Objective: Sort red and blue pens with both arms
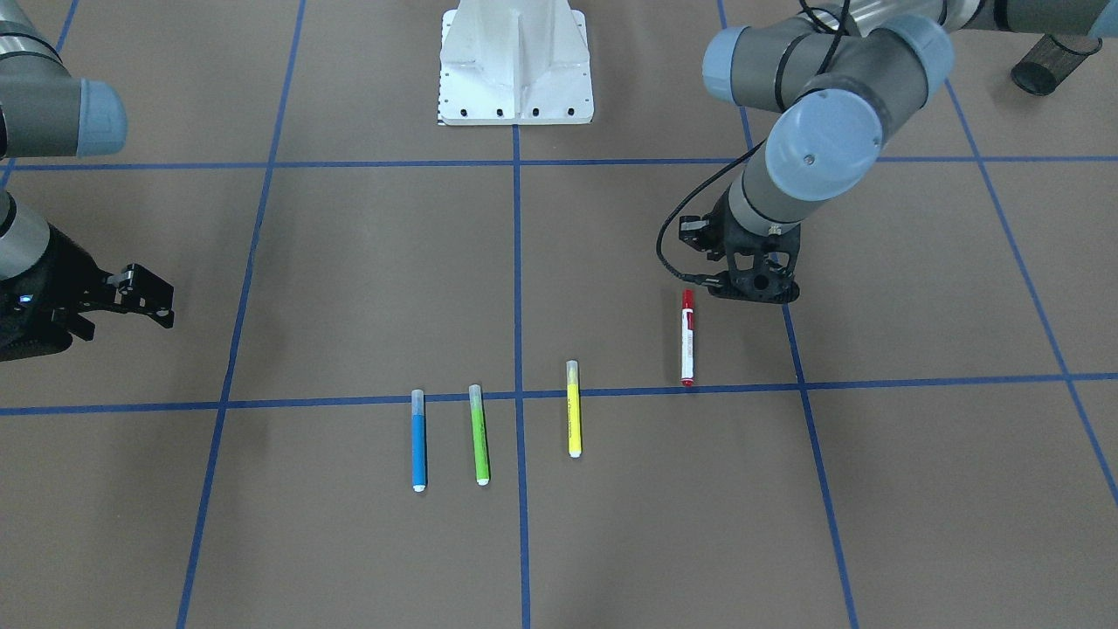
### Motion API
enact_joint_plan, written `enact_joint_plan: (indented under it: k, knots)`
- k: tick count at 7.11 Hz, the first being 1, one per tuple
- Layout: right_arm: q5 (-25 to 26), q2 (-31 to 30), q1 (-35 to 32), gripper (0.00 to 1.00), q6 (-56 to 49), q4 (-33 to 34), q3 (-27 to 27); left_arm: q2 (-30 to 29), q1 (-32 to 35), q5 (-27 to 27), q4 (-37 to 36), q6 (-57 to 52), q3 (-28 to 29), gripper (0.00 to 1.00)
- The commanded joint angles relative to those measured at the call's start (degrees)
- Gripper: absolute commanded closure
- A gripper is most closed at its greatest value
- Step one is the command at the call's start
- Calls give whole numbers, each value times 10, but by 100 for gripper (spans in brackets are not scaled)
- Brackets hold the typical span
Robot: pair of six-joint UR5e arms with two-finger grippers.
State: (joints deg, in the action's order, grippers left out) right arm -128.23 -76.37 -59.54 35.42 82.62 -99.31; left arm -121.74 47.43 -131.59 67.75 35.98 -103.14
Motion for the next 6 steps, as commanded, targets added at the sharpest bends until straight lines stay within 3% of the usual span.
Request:
enact_joint_plan:
  k: [1,2,4,5,6]
  knots:
    - [0,-2,0,1,0,-1,0,63,13,2,-46,-53,-79,100]
    - [1,-2,0,1,0,0,1,62,8,10,-46,-54,-67,100]
    - [0,-1,0,1,0,0,1,10,2,11,-32,-50,19,38]
    - [1,-1,1,1,0,0,1,2,-8,11,20,-45,54,4]
    - [1,-1,1,1,0,0,1,-1,-21,12,88,-5,85,1]
